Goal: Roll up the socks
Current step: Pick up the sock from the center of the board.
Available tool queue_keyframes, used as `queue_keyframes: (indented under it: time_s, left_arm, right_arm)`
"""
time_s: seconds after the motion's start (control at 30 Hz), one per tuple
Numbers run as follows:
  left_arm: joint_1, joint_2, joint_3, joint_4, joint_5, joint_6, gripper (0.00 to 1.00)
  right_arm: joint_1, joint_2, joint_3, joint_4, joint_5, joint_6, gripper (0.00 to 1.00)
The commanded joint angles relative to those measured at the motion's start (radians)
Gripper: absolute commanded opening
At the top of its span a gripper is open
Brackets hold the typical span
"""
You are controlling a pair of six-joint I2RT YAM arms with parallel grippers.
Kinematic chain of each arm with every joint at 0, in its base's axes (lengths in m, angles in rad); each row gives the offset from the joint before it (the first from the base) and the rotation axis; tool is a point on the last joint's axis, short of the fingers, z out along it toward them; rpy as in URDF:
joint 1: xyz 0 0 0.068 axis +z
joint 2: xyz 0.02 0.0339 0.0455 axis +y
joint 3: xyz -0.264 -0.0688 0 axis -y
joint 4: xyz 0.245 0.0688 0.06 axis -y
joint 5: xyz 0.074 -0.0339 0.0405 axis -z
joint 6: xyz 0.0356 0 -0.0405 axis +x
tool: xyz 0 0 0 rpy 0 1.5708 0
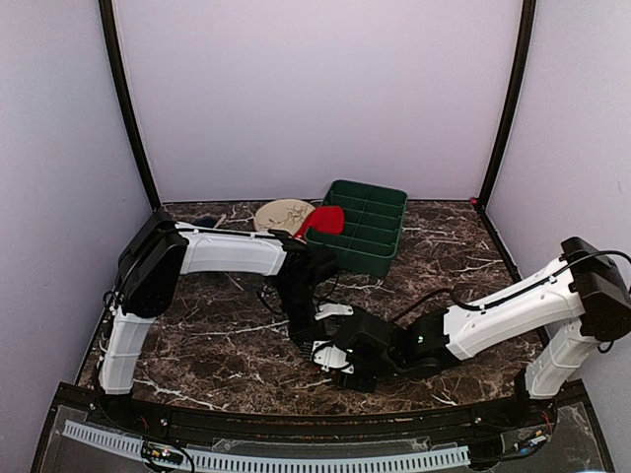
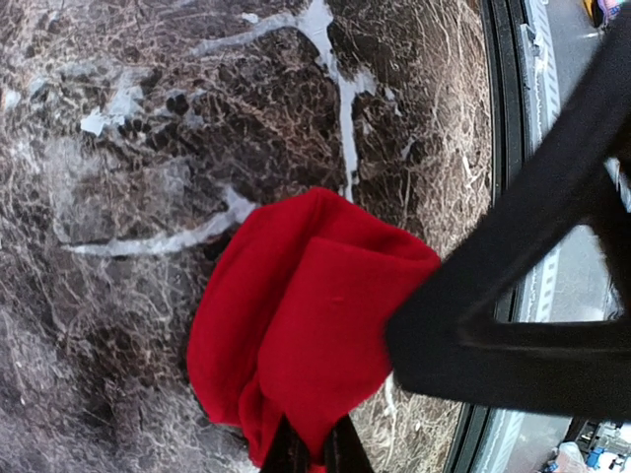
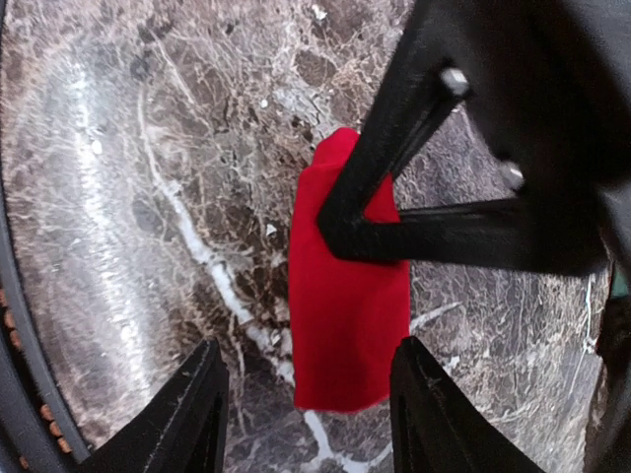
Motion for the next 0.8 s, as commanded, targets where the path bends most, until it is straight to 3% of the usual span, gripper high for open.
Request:
queue_keyframes:
  time_s: [0.0, 0.53, 0.77]
  left_arm:
    - [-0.002, 0.017, 0.018, -0.042, 0.017, 0.012, 0.0]
    - [0.001, 0.024, 0.019, -0.051, 0.041, 0.019, 0.0]
    - [0.003, 0.024, 0.02, -0.052, 0.041, 0.021, 0.0]
  right_arm:
    - [0.006, 0.056, 0.043, -0.009, 0.076, -0.08, 0.54]
    - [-0.036, 0.134, 0.085, -0.007, 0.103, -0.18, 0.56]
    - [-0.076, 0.166, 0.128, -0.081, 0.022, -0.195, 0.52]
